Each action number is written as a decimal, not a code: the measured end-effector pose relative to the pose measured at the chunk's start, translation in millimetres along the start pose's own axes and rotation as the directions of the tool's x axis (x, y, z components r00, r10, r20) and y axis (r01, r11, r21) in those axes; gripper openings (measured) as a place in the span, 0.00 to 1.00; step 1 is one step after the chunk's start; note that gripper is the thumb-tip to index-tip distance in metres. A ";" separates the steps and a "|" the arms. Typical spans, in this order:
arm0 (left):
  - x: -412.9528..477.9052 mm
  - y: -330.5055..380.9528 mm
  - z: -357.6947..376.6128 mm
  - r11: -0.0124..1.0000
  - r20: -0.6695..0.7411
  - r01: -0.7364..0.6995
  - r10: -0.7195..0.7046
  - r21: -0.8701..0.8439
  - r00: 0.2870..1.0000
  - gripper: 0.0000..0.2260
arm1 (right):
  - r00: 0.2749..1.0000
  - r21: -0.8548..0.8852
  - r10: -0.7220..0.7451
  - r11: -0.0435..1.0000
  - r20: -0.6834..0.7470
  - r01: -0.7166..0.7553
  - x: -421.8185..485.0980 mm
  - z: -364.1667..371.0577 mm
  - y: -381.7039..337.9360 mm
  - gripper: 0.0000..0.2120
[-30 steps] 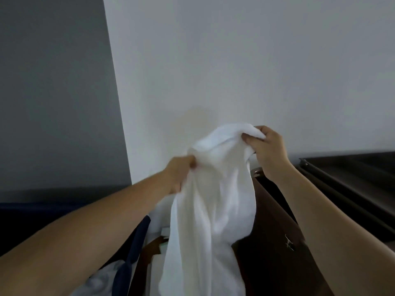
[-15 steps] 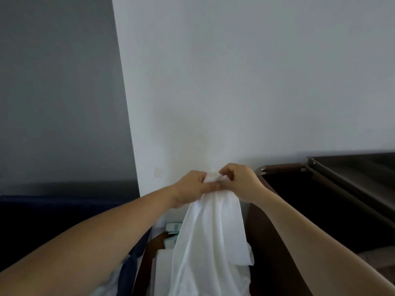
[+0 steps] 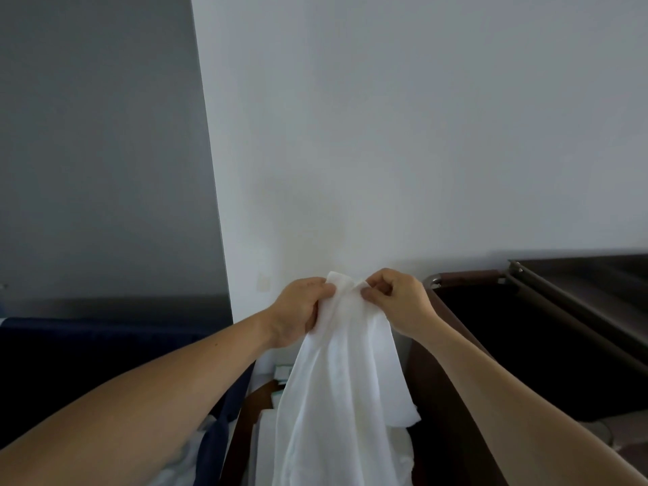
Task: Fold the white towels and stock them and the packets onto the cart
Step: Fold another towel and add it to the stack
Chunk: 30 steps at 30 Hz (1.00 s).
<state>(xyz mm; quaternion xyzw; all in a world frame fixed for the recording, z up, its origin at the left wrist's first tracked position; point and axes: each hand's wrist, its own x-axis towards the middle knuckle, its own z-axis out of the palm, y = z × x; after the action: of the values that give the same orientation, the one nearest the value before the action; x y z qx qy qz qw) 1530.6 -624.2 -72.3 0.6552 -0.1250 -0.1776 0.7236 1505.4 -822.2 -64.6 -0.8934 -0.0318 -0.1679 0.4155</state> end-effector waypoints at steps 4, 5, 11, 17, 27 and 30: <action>3.2 5.2 -2.0 0.967 -0.194 -0.083 0.132 0.240 0.972 0.12 | 0.998 0.083 -0.053 0.995 -0.038 0.056 -3.2 -2.0 -8.3 0.10; 4.1 7.8 -1.8 0.942 -0.227 -0.095 0.174 0.321 0.958 0.13 | 0.997 0.133 -0.071 0.988 -0.031 0.075 -3.6 -3.3 -13.3 0.09; 0.4 18.0 21.2 0.864 -0.094 -0.167 0.238 0.475 0.967 0.13 | 0.994 0.089 -0.085 0.993 0.068 0.079 1.8 -5.9 -37.1 0.07; -4.1 15.3 22.4 0.914 -0.029 -0.223 0.247 0.339 0.969 0.15 | 0.997 0.128 -0.075 0.989 0.023 0.071 4.0 -8.8 -32.5 0.07; -16.6 22.1 27.3 0.900 -0.002 -0.238 0.256 0.366 0.967 0.15 | 0.998 0.191 -0.063 0.979 -0.028 0.068 3.3 -2.2 -31.6 0.08; -15.9 19.5 28.5 0.834 0.000 -0.262 0.300 0.486 0.954 0.22 | 0.998 0.153 -0.059 0.986 -0.017 0.061 5.0 -2.2 -30.8 0.07</action>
<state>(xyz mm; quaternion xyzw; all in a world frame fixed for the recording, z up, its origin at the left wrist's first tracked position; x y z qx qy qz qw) 1506.3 -641.7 -49.0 0.7948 -0.2325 -0.0076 0.5605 1503.4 -804.2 -39.1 -0.8564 -0.0689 -0.1830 0.4779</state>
